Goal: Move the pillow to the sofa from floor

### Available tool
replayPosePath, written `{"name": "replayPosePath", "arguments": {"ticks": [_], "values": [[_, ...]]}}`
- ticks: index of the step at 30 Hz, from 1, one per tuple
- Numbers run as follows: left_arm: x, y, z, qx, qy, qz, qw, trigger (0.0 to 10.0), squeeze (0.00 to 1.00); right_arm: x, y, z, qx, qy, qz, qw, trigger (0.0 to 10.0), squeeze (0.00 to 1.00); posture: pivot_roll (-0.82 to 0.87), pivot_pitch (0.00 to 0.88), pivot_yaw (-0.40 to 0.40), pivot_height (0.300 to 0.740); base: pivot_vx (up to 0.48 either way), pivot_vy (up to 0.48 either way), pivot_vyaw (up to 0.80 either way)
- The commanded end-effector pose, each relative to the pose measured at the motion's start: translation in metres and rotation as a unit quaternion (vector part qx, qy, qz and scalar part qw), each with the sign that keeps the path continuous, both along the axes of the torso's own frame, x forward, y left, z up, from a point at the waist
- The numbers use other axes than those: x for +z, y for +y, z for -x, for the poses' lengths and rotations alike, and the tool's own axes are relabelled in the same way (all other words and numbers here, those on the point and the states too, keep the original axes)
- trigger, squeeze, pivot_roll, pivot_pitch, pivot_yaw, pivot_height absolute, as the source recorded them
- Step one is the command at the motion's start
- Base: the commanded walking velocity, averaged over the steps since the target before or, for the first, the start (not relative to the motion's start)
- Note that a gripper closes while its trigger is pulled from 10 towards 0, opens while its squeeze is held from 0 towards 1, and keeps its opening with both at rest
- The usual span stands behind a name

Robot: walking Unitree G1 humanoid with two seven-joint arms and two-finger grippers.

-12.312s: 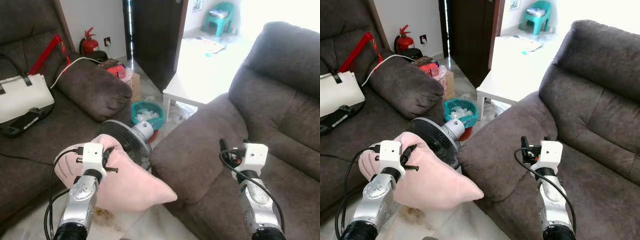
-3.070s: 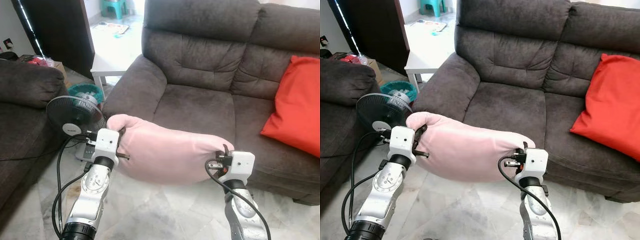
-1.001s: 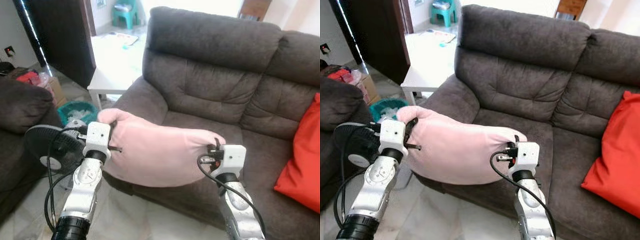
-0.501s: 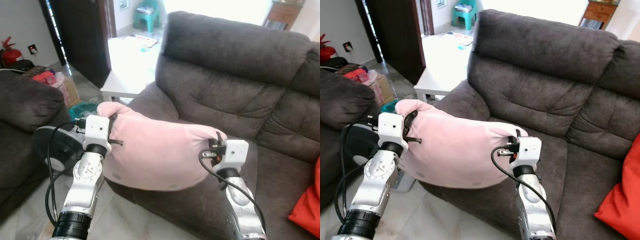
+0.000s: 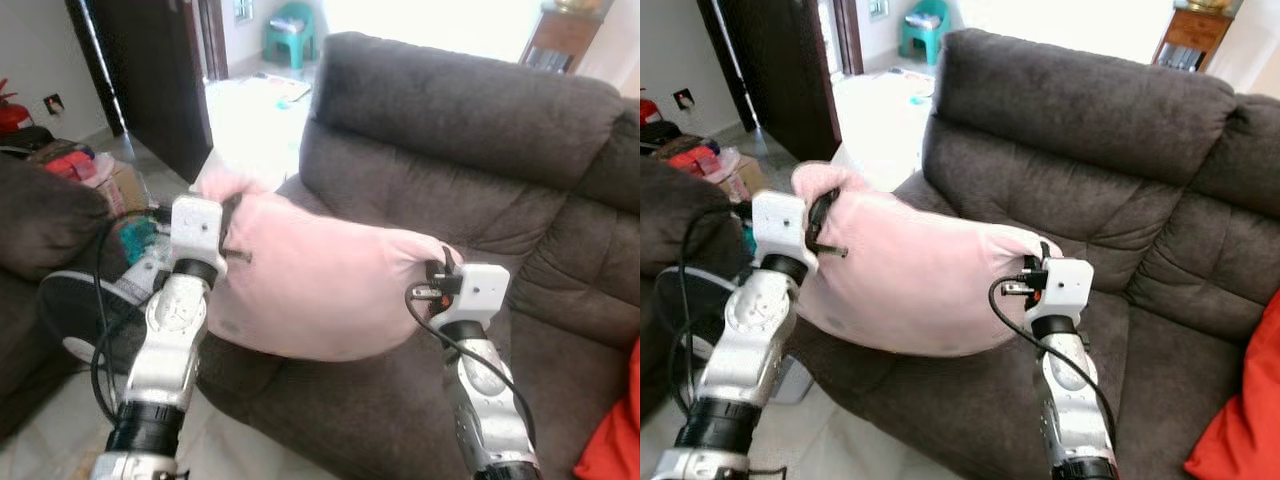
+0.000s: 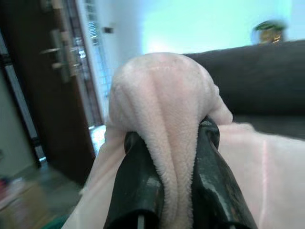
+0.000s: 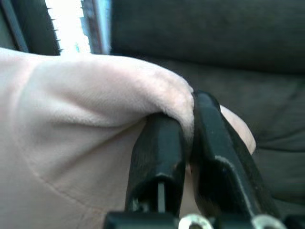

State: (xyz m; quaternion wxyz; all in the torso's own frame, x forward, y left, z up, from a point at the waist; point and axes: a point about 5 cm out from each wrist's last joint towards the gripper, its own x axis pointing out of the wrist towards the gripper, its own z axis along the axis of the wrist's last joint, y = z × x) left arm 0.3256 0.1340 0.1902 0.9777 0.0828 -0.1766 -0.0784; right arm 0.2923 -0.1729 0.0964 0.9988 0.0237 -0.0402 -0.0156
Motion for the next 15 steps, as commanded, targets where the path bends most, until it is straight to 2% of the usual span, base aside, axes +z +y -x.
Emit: {"name": "replayPosePath", "arguments": {"ticks": [1, 10, 12, 15], "values": [[0.011, 0.007, 0.001, 0.004, -0.022, 0.0, 1.0, 10.0, 0.0, 0.019, 0.003, -0.006, 0.0, -0.042, -0.005, 0.999, 10.0, 0.0, 0.13, 0.0, -0.063, 0.74, 0.334, 0.0, 0.0], [0.003, 0.003, 0.004, -0.014, 0.002, -0.003, 1.0, 10.0, 0.0, 0.016, -0.011, -0.007, -0.047, -0.031, 0.004, 0.998, 10.0, 0.0, 0.13, 0.009, -0.062, 0.74, 0.335, 0.0, 0.0], [-0.005, -0.002, 0.003, -0.042, 0.034, 0.006, 0.999, 10.0, 0.0, 0.017, -0.014, -0.008, -0.057, -0.028, 0.011, 0.998, 10.0, 0.0, 0.14, 0.014, -0.062, 0.74, 0.0, 0.0, 0.0], [-0.011, -0.005, 0.006, -0.073, 0.057, 0.014, 0.996, 10.0, 0.0, 0.018, -0.018, -0.009, -0.069, -0.03, 0.015, 0.997, 10.0, 0.0, 0.14, 0.016, -0.062, 0.74, 0.0, 0.0, 0.0]]}}
